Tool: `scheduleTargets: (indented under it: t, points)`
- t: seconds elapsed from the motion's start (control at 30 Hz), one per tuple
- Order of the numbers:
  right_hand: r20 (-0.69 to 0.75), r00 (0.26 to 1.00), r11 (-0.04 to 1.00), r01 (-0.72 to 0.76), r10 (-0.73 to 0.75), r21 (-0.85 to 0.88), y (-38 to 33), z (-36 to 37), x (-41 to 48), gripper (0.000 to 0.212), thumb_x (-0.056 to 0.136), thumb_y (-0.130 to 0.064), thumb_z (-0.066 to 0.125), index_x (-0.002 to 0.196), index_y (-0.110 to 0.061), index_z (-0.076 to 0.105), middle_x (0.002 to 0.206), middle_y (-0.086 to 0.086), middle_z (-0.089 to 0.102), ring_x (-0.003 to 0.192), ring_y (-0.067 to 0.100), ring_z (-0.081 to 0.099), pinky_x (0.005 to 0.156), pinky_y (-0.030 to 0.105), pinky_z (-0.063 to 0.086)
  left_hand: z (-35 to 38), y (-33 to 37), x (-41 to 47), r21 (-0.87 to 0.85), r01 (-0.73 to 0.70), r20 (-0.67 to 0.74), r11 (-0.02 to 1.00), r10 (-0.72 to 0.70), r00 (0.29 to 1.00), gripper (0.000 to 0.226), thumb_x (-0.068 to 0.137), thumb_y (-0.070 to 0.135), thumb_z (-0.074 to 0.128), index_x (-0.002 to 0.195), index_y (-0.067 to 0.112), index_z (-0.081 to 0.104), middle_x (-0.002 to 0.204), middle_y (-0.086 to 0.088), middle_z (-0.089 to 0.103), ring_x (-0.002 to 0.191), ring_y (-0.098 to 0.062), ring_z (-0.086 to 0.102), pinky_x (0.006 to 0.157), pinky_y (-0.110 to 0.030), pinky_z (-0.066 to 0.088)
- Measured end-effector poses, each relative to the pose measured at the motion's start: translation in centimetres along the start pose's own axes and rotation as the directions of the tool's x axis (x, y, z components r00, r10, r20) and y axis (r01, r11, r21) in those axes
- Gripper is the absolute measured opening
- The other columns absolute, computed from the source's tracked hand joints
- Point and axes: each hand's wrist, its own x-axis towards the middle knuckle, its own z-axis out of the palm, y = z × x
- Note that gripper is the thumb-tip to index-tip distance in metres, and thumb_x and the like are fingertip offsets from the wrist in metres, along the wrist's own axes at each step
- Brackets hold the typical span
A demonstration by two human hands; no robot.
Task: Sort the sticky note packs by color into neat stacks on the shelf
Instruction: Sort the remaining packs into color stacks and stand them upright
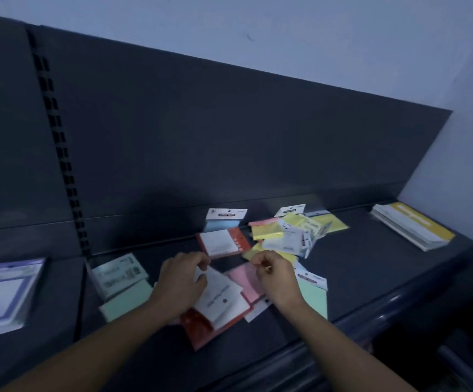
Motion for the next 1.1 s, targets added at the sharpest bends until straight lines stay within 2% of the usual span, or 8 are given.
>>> scheduleTargets:
  t: [0.1,0.3,0.43,0.53,0.67,0.77,0.83,1.1]
  points:
    - [-0.066,0.998,0.999,-0.005,0.001,-0.048,3.6,-3.5,1.7,0.025,0.080,0.010,0.049,0.086,-0.009,0.065,0.092,-0.001,0.060,0.091,0.017,0.057,0.083,0.022,0.044,3.4,2.8,3.0,0.030,0.030,0.042,0.999,-0.031,0.999,0.026,0.082,0.018,0.056,0.108,0.018,0.061,0.107,0.005,0.063,0.105,-0.017,0.053,0.092,-0.028,0.038]
    - [-0.018,0.995,0.977,0.098,-0.103,-0.192,8.8,-7.8,6.1,0.024,0.082,0.006,0.054,0.095,-0.005,0.070,0.094,0.000,0.064,0.088,0.012,0.056,0.071,0.012,0.039,9.2,6.4,7.8,0.223,0.185,0.177,0.957,-0.226,0.958,0.035,0.086,0.037,0.055,0.114,0.016,0.057,0.115,-0.003,0.053,0.111,-0.022,0.051,0.088,-0.032,0.043]
    - [0.070,0.983,0.957,0.181,-0.169,-0.228,9.9,-7.9,8.4,0.015,0.081,-0.001,0.053,0.081,-0.006,0.067,0.081,0.004,0.064,0.078,0.019,0.057,0.062,0.027,0.043,11.3,7.1,9.3,0.352,0.266,0.143,0.898,-0.332,0.932,0.062,0.079,0.062,0.054,0.124,0.019,0.048,0.124,-0.003,0.047,0.115,-0.022,0.045,0.092,-0.035,0.041]
    - [0.074,0.970,0.920,0.243,-0.231,-0.309,9.3,-7.8,9.4,0.013,0.082,-0.008,0.053,0.086,-0.008,0.066,0.078,0.000,0.058,0.078,0.018,0.052,0.058,0.023,0.037,11.9,7.5,9.9,0.372,0.324,0.147,0.870,-0.400,0.905,0.078,0.070,0.068,0.059,0.129,0.019,0.042,0.129,-0.002,0.045,0.120,-0.022,0.040,0.094,-0.035,0.038]
    - [0.114,0.958,0.869,0.287,-0.263,-0.402,7.6,-6.8,11.2,0.026,0.085,-0.023,0.053,0.107,-0.013,0.062,0.100,0.005,0.063,0.096,0.024,0.053,0.080,0.035,0.042,11.6,7.2,11.1,0.212,0.461,0.191,0.862,-0.500,0.845,0.073,0.060,0.059,0.075,0.117,0.021,0.050,0.114,0.003,0.053,0.107,-0.017,0.049,0.084,-0.030,0.042]
    - [0.201,0.973,0.859,0.201,-0.117,-0.471,6.7,-5.5,12.4,0.050,0.088,-0.044,0.051,0.127,-0.013,0.048,0.119,0.006,0.057,0.112,0.025,0.048,0.092,0.037,0.040,11.1,6.2,11.4,-0.161,0.572,0.252,0.804,-0.527,0.812,0.037,0.064,0.033,0.083,0.079,0.013,0.055,0.075,0.004,0.052,0.071,-0.011,0.050,0.060,-0.023,0.038]
    - [0.269,0.963,0.812,0.175,-0.023,-0.557,6.3,-4.3,13.1,0.070,0.086,-0.056,0.049,0.136,-0.009,0.037,0.129,0.010,0.050,0.120,0.028,0.043,0.095,0.038,0.038,10.2,6.1,11.2,-0.251,0.628,0.308,0.737,-0.554,0.773,0.042,0.070,0.021,0.080,0.060,0.014,0.041,0.062,0.002,0.038,0.056,-0.010,0.037,0.047,-0.017,0.026]
    - [0.246,0.946,0.838,-0.047,0.212,-0.543,5.2,-0.9,16.4,0.080,0.086,-0.047,0.058,0.144,-0.007,0.019,0.144,0.016,0.031,0.133,0.032,0.029,0.107,0.038,0.028,7.0,5.1,9.6,-0.328,0.698,0.364,0.636,-0.597,0.715,0.031,0.079,0.027,0.072,0.079,0.014,0.044,0.081,-0.006,0.040,0.071,-0.017,0.038,0.053,-0.025,0.026]
